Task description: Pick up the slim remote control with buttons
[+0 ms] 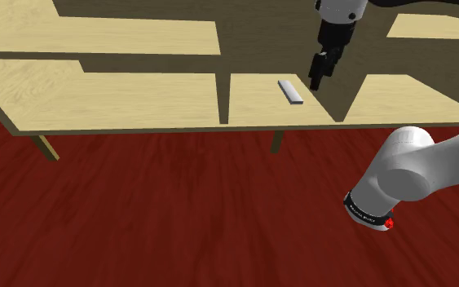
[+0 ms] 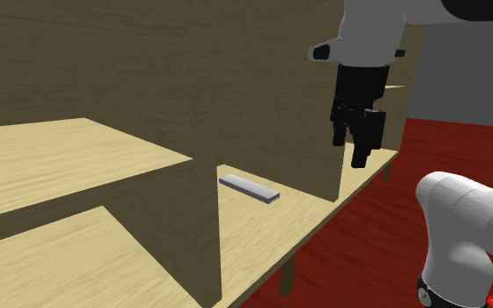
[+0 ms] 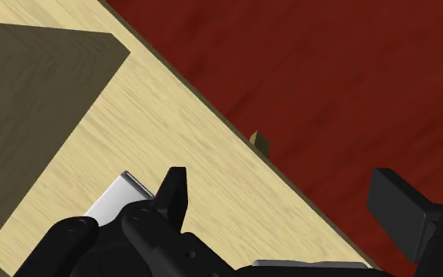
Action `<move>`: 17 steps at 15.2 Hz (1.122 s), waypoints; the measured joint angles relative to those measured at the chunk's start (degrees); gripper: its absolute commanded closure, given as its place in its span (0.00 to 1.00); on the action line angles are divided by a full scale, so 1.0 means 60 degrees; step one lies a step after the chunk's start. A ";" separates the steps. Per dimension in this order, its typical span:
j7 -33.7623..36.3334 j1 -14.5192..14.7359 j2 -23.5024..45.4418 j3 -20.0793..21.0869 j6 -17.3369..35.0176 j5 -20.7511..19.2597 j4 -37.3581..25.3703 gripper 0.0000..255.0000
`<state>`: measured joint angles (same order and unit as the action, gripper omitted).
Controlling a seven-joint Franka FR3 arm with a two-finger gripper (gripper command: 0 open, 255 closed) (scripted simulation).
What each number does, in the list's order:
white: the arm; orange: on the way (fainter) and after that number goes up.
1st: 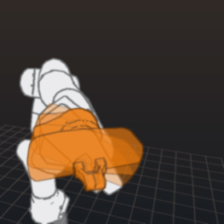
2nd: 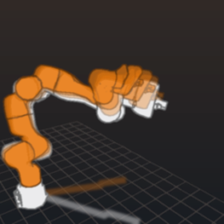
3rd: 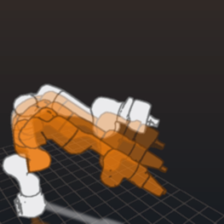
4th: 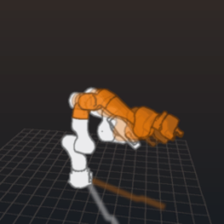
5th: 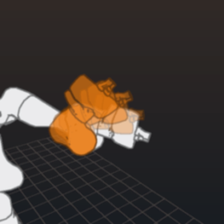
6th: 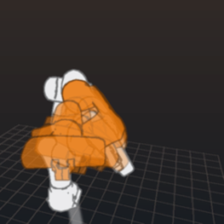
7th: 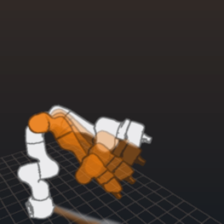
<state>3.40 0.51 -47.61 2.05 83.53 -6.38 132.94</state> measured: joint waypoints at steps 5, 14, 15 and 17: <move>0.0141 -0.0322 0.0705 -0.0380 0.0812 -0.0151 0.0060 0.00; 0.0492 -0.1152 0.2961 -0.1495 0.2821 -0.0353 -0.0377 0.00; 0.0531 -0.1223 0.3250 -0.1606 0.2974 -0.0336 -0.0532 0.00; 0.0577 -0.1384 0.3737 -0.1859 0.3370 -0.0311 -0.0661 0.00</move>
<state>6.86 -7.80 -25.18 -9.10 103.75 -8.25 128.97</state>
